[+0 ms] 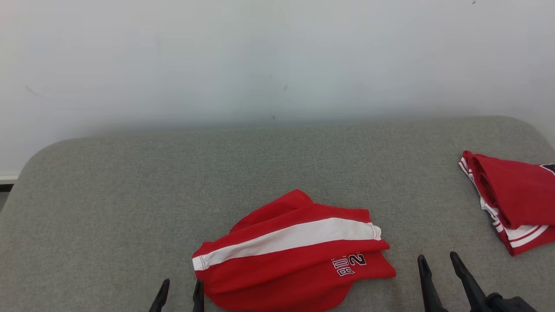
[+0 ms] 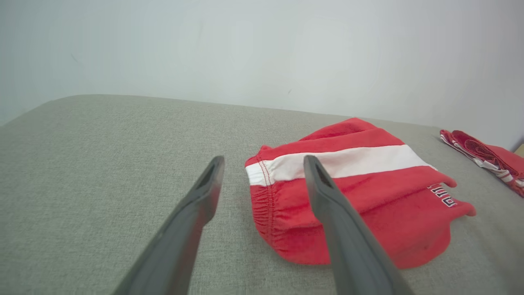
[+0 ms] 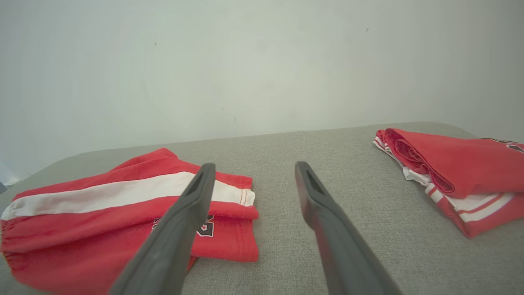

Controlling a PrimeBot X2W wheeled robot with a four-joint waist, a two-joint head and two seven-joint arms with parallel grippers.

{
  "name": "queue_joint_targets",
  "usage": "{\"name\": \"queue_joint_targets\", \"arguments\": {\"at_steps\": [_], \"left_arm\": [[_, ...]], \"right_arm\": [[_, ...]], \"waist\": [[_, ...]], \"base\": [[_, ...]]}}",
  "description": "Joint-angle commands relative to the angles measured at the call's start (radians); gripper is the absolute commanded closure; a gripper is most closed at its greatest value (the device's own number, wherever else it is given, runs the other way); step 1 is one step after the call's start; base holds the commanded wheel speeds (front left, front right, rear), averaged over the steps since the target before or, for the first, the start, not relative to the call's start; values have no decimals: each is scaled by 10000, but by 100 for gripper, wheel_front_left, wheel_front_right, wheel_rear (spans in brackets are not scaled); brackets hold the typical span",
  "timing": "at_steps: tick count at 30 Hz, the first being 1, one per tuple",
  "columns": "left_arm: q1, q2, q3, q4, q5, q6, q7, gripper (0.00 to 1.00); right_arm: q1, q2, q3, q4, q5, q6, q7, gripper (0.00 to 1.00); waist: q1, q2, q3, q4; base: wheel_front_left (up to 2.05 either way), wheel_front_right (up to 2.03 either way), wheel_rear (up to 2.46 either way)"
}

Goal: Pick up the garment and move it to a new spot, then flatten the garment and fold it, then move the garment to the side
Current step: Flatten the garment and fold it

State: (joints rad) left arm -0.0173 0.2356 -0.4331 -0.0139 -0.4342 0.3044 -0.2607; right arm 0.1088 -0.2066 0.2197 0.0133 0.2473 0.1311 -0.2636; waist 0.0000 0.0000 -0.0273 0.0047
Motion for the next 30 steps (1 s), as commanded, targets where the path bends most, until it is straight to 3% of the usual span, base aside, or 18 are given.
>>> {"name": "queue_joint_targets", "arguments": {"at_steps": [1, 10, 19, 30], "left_arm": [[268, -20, 67, -66, 217, -64, -51, 0], [898, -531, 745, 20, 1333, -751, -51, 0], [-615, -1005, 952, 2034, 1162, -1843, -42, 0], [-1831, -1383, 1176, 3544, 177, -2000, 1160, 0]], "right_arm": [[117, 19, 7, -4, -13, -8, -6, 0], [244, -109, 168, 171, -84, -8, -6, 0], [-41, -319, 525, 431, 115, -8, -6, 0], [-198, -390, 579, 494, 141, -8, -6, 0]], "waist": [[0, 0, -61, 32], [0, 0, -249, 99], [0, 0, -49, 39], [0, 0, 239, -148]], "base": [[0, 0, 0], [0, 0, 0], [0, 0, 0], [0, 0, 0]]}}
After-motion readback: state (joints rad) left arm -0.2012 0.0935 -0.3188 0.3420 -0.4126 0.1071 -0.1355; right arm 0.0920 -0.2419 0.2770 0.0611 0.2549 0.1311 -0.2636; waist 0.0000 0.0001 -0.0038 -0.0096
